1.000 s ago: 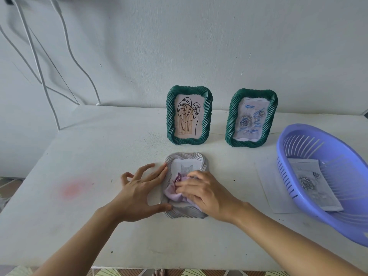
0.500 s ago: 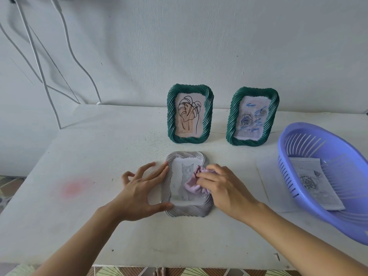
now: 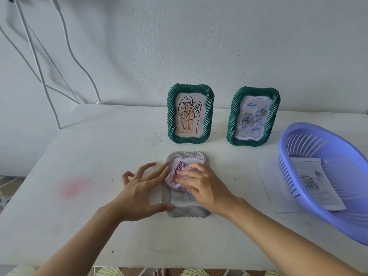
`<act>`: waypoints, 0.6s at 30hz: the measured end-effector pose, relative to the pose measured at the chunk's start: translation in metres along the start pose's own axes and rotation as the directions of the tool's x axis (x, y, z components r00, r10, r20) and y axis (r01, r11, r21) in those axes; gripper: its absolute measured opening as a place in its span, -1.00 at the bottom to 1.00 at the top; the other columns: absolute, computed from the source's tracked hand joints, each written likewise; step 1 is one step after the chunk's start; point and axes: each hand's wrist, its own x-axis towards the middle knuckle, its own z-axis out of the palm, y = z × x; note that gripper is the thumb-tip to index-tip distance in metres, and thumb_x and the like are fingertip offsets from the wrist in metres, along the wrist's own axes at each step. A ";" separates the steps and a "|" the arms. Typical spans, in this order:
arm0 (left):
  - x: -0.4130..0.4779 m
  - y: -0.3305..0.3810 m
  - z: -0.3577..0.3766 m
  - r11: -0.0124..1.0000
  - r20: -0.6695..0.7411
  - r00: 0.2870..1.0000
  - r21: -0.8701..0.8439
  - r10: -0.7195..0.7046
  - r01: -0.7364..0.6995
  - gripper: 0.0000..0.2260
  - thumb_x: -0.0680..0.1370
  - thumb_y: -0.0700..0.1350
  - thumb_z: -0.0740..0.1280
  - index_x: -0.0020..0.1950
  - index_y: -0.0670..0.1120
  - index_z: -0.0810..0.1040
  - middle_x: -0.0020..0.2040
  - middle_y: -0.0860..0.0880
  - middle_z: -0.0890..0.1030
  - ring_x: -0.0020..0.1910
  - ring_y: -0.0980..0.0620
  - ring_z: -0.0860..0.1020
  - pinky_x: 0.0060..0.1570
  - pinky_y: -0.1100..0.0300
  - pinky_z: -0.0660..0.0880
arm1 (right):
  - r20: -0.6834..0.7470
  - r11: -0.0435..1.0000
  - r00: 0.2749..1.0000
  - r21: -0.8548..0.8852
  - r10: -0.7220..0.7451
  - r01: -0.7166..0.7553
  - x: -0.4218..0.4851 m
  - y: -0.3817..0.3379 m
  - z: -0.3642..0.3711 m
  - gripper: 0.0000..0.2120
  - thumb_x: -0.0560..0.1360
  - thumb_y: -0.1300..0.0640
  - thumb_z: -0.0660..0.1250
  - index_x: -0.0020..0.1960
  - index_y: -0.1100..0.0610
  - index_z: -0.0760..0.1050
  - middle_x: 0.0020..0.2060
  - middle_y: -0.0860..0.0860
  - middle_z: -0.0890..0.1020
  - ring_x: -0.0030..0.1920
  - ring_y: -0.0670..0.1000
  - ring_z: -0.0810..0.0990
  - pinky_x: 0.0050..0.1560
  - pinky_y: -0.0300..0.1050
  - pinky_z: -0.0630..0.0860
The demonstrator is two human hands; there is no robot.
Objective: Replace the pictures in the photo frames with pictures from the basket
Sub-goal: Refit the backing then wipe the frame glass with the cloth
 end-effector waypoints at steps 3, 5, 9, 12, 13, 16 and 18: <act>0.000 0.000 0.000 1.000 -0.008 1.000 -0.014 0.004 -0.005 -0.09 0.37 0.61 0.10 0.60 0.26 -0.07 0.55 0.43 -0.09 0.55 0.23 -0.08 0.28 -0.07 0.09 | 0.076 0.997 0.995 0.042 -0.066 0.063 -0.014 -0.001 -0.004 -0.69 0.59 0.11 0.18 0.20 0.07 0.65 0.21 -0.03 0.64 0.26 0.06 0.48 0.27 0.00 0.45; 0.000 0.000 0.000 1.000 -0.004 1.000 -0.015 0.009 -0.009 -0.10 0.37 0.60 0.10 0.60 0.26 -0.10 0.55 0.43 -0.12 0.55 0.22 -0.08 0.29 -0.08 0.09 | 0.101 0.994 0.989 0.026 -0.107 0.105 -0.027 0.001 -0.011 -0.71 0.58 0.15 0.20 0.17 0.09 0.65 0.19 -0.04 0.65 0.26 0.05 0.49 0.26 -0.01 0.46; 0.000 -0.001 0.000 1.000 0.001 1.000 -0.028 0.010 -0.010 -0.10 0.38 0.59 0.12 0.59 0.28 -0.13 0.54 0.44 -0.13 0.55 0.23 -0.11 0.32 -0.09 0.07 | 0.026 0.988 0.994 -0.107 -0.107 0.109 -0.042 0.006 -0.029 -0.73 0.47 0.26 0.31 0.12 0.10 0.66 0.11 -0.05 0.67 0.22 0.03 0.50 0.20 -0.08 0.48; -0.001 -0.001 0.000 1.000 0.008 1.000 -0.025 0.009 -0.008 -0.10 0.39 0.59 0.12 0.59 0.27 -0.14 0.54 0.44 -0.13 0.55 0.24 -0.15 0.33 -0.07 0.04 | -0.055 0.983 0.998 -0.181 -0.039 0.029 -0.030 0.008 -0.028 -0.74 0.41 0.34 0.38 0.05 0.15 0.67 0.05 0.00 0.69 0.15 0.06 0.52 0.12 -0.07 0.53; -0.001 -0.001 0.000 1.000 0.008 1.000 -0.024 0.008 -0.008 -0.11 0.39 0.58 0.12 0.60 0.27 -0.14 0.54 0.44 -0.14 0.55 0.24 -0.15 0.33 -0.06 0.03 | -0.076 0.981 0.997 -0.194 -0.013 -0.002 -0.022 0.010 -0.028 -0.77 0.40 0.34 0.38 0.01 0.16 0.67 0.02 0.00 0.69 0.12 0.08 0.53 0.07 -0.03 0.55; 0.000 -0.001 0.000 1.000 0.010 1.000 -0.018 0.011 -0.010 -0.11 0.40 0.58 0.12 0.60 0.27 -0.15 0.55 0.43 -0.14 0.55 0.23 -0.15 0.33 -0.06 0.03 | -0.116 0.973 0.989 -0.203 0.088 -0.111 0.001 0.016 -0.022 -0.81 0.42 0.33 0.39 0.00 0.16 0.67 0.02 0.01 0.69 0.09 0.09 0.53 -0.02 0.07 0.56; 0.000 0.000 0.000 1.000 0.011 1.000 -0.012 0.010 -0.010 -0.11 0.40 0.58 0.11 0.60 0.27 -0.15 0.55 0.42 -0.13 0.55 0.23 -0.14 0.32 -0.08 0.05 | -0.148 0.977 0.982 -0.156 0.122 -0.145 0.012 0.014 -0.013 -0.77 0.42 0.33 0.41 0.05 0.17 0.68 0.05 0.03 0.69 0.09 0.10 0.53 -0.01 0.06 0.57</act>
